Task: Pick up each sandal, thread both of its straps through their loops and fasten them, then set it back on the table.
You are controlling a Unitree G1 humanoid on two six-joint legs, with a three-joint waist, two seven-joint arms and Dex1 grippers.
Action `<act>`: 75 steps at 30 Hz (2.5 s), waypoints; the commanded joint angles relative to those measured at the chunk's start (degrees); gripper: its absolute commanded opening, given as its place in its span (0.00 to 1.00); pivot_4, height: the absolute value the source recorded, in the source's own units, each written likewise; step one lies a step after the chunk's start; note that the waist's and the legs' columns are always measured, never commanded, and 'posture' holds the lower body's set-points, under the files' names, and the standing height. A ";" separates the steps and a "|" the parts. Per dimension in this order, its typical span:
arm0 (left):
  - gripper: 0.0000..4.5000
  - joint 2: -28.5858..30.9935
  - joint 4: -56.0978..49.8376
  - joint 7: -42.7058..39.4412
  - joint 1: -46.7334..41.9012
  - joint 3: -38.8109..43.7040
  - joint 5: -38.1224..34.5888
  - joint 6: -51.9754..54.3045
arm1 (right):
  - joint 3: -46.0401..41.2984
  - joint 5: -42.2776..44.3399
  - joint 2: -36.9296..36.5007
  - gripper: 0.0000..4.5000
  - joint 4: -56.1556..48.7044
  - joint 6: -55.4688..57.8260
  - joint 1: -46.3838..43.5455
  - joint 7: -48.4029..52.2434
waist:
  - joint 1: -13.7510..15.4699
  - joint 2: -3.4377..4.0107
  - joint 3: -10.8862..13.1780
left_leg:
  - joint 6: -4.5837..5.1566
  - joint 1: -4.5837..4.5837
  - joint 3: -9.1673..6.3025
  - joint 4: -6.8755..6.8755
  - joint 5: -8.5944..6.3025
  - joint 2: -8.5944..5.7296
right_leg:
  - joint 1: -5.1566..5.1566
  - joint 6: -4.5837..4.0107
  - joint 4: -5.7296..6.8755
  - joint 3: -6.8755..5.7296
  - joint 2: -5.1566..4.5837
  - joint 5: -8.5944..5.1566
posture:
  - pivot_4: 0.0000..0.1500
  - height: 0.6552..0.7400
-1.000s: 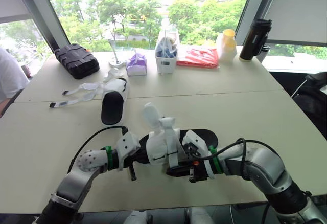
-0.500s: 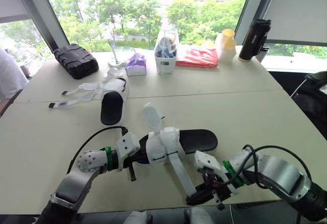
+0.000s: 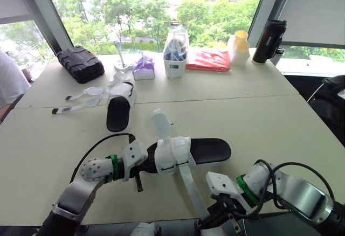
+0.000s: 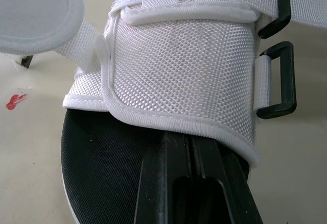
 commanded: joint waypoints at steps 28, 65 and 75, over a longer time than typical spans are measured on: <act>0.00 -2.80 14.81 1.89 -5.18 -3.93 7.08 -7.81 | -6.67 -6.55 22.09 0.51 39.74 -5.59 -29.23 4.02 | -1.22 0.22 -0.25 | -0.06 0.86 -0.25 0.07 0.05 0.05 | 0.88 -0.32 0.07 -0.13 0.12 -0.01 | 1.00 1.00; 0.00 0.62 13.87 -2.05 -4.14 -3.96 7.19 -8.93 | -15.50 -26.12 17.41 0.99 56.18 -82.44 -25.64 -4.28 | -1.98 0.26 -0.25 | -0.17 0.08 0.18 -0.18 0.11 -0.03 | -0.17 -0.48 0.15 0.00 0.21 0.22 | 1.00 1.00; 0.00 0.88 14.80 -3.02 -4.56 -4.05 7.37 -9.53 | -10.48 -24.22 15.35 0.99 57.72 -104.00 -23.10 -2.88 | -2.96 0.26 -0.25 | -0.16 0.20 0.17 -0.17 0.11 0.04 | -0.05 -0.51 0.17 0.08 0.28 0.22 | 1.00 1.00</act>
